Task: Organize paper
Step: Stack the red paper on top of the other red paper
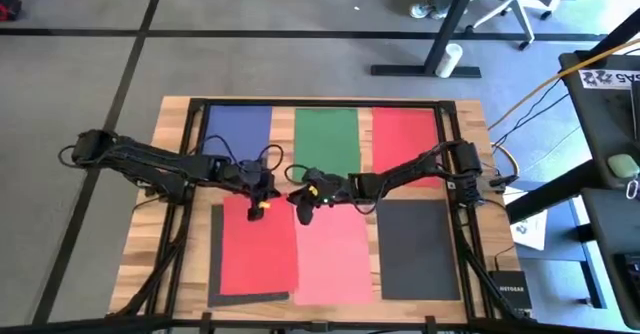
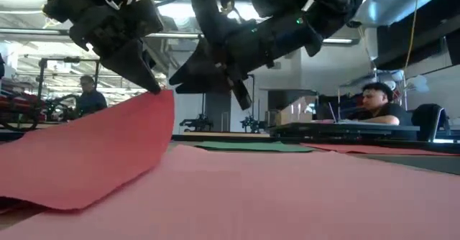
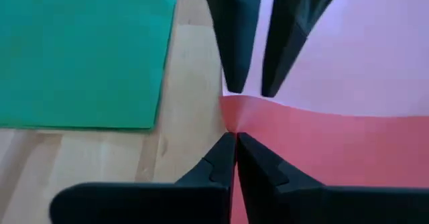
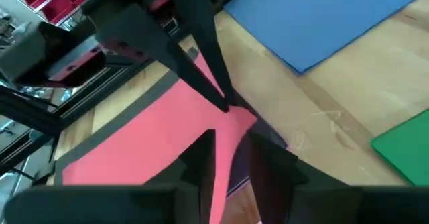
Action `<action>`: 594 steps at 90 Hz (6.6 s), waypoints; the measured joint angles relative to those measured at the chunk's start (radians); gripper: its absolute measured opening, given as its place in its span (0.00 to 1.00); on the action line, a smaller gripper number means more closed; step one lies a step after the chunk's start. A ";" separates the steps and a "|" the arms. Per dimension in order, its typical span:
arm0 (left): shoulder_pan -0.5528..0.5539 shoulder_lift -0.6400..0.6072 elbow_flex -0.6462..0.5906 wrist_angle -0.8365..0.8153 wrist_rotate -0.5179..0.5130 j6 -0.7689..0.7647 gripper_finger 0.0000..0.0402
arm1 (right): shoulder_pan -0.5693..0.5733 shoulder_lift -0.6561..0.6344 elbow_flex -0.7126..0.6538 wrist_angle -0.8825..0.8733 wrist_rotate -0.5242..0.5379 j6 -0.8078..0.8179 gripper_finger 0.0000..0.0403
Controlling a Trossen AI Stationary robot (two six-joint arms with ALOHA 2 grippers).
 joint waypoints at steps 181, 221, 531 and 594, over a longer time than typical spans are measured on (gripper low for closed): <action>-0.050 0.000 0.000 0.005 -0.035 0.009 0.00 | -0.047 0.051 0.009 0.024 -0.192 -0.001 0.35; -0.049 0.000 0.000 0.016 -0.035 -0.029 0.00 | -0.058 0.057 0.008 0.033 -0.186 -0.036 0.01; -0.214 -0.261 -0.008 -0.066 -0.360 -0.358 0.00 | -0.791 -0.730 -0.230 -1.386 0.361 -0.676 0.00; -0.214 -0.261 -0.008 -0.144 -0.360 -0.396 0.00 | -0.728 -0.557 -0.231 -1.020 -0.122 -0.869 0.01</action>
